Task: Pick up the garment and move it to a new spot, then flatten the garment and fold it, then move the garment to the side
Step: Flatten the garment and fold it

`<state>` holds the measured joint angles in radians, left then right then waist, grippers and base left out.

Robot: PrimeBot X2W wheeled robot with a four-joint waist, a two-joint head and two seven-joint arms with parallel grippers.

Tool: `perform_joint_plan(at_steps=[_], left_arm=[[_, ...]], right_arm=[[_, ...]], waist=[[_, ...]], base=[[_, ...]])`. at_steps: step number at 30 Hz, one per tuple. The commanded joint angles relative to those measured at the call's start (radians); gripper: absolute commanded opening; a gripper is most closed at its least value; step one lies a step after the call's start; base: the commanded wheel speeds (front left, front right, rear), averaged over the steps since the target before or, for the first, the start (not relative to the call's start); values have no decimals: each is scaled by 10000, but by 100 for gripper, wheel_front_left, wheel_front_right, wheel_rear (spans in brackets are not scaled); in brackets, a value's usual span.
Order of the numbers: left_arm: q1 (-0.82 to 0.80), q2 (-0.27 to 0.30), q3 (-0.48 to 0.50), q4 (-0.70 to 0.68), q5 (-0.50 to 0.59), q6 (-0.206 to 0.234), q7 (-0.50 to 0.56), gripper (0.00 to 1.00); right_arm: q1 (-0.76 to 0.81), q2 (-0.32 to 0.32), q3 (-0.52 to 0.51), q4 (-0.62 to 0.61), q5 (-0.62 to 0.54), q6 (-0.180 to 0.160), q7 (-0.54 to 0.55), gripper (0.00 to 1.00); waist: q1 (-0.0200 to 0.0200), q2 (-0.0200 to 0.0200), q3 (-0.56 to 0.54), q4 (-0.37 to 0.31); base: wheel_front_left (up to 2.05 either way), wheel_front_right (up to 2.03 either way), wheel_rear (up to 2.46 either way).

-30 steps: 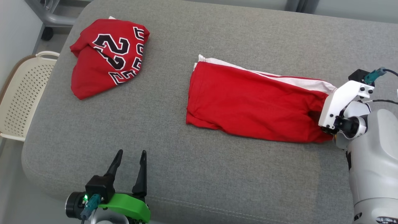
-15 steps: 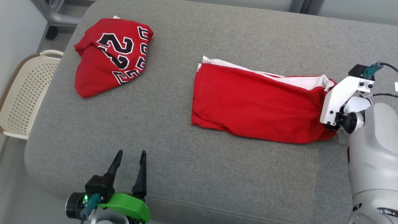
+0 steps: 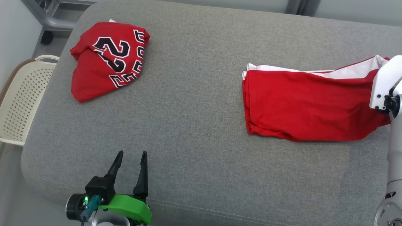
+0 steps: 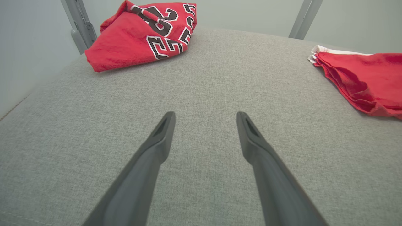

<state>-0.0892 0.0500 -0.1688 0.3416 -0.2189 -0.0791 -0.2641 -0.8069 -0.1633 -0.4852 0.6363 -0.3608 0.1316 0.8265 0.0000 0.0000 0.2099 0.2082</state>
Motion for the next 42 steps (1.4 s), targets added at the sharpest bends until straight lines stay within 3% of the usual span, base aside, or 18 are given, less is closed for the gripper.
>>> perform_joint_plan(at_steps=[1,11,18,29,37,38,39,42], left_arm=[[49,17,-15,6,53,-17,-6,100],[232,17,-141,82,47,-36,-6,100],[358,19,-327,130,-35,-50,-6,100],[415,16,-632,125,-273,92,-6,100],[344,16,-905,130,-536,232,-6,100],[340,16,-931,127,-556,257,-6,100],[337,16,-938,125,-569,279,-6,100],[323,16,-921,126,-617,313,-6,100]], right_arm=[[-92,-22,2,-60,-57,-18,49,0],[-642,718,1103,259,706,-16,453,0],[-645,1062,1707,748,1508,-16,513,0],[-977,1111,2202,2206,2542,-13,103,0],[-1161,1116,1957,2975,2119,-13,-191,0],[-1208,1115,1971,3062,2179,-13,-286,19],[-1255,1113,1992,3124,2247,-13,-406,100],[-1468,1112,2143,3431,2607,-13,-706,100]], waist=[[0,0,-61,4],[0,0,-408,84],[0,0,-584,607],[0,0,-501,1722],[0,0,-353,2169],[0,0,-335,2188],[0,0,-322,2193],[0,0,-294,2144]], base=[[0,0,0],[0,0,0],[0,0,0],[0,0,0],[0,0,0],[0,0,0],[0,0,0],[0,0,0]])
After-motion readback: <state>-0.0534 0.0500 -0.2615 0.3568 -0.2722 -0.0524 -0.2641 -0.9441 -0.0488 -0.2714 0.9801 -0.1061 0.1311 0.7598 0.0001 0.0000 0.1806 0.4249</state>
